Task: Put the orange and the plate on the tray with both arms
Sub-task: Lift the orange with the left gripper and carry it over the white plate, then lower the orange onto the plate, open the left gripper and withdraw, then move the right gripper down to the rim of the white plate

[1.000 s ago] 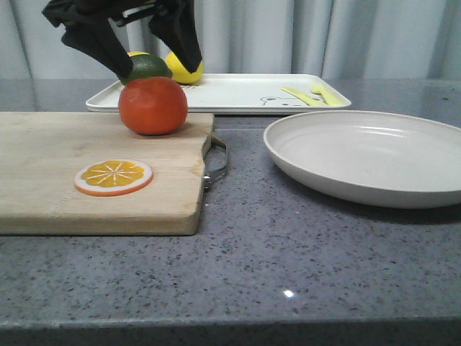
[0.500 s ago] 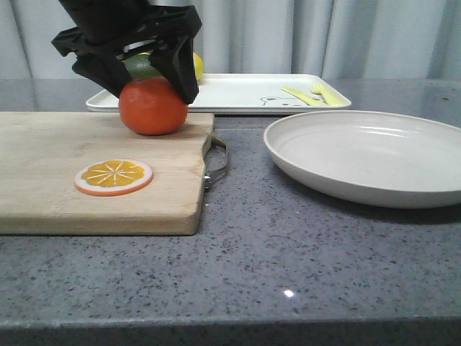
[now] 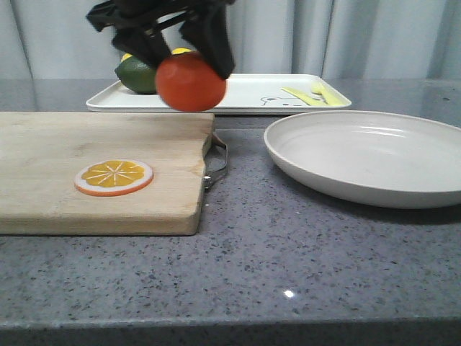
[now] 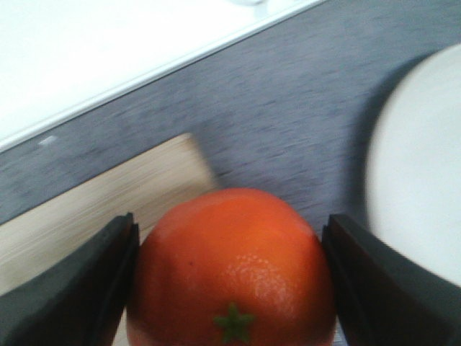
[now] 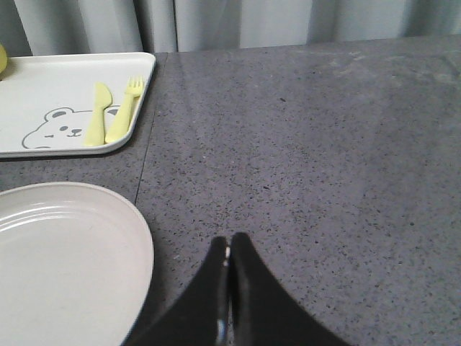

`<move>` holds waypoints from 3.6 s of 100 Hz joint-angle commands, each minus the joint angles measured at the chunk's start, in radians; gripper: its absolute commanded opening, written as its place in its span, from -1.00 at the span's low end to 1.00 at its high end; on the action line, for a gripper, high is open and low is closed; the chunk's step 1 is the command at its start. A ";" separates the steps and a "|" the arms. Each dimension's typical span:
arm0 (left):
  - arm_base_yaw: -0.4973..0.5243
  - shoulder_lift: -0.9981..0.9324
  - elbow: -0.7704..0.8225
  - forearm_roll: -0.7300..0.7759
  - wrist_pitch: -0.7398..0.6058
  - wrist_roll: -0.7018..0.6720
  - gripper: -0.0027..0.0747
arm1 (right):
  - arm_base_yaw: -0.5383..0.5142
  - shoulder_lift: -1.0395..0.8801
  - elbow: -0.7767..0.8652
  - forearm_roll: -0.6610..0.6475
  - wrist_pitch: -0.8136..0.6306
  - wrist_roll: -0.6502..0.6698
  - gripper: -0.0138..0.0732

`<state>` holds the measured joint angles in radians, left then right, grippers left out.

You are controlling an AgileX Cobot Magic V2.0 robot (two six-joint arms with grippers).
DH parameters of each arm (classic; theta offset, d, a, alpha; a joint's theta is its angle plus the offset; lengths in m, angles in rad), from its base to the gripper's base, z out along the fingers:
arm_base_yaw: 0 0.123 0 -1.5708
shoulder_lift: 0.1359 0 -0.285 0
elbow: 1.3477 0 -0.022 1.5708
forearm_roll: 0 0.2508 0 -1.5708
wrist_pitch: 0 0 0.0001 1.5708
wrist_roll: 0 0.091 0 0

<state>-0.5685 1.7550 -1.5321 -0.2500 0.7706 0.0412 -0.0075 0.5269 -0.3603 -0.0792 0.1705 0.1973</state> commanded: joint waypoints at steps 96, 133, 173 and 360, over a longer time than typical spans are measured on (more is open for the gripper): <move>-0.316 0.199 -0.270 -0.029 -0.066 0.001 0.07 | -0.006 0.009 -0.040 -0.015 -0.066 -0.004 -0.83; -0.316 0.200 -0.270 -0.029 -0.071 0.001 0.42 | -0.006 0.009 -0.040 -0.015 -0.065 -0.004 -0.83; -0.311 0.196 -0.271 -0.029 -0.069 0.001 0.63 | -0.006 0.009 -0.040 -0.015 -0.065 -0.004 -0.83; -0.062 -0.861 0.577 0.038 -0.146 -0.009 -0.29 | 0.156 0.673 -0.622 0.061 0.558 -0.043 0.16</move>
<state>-0.6330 0.9560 -0.9533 -0.2035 0.6814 0.0417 0.1486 1.1756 -0.9098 -0.0389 0.7140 0.1678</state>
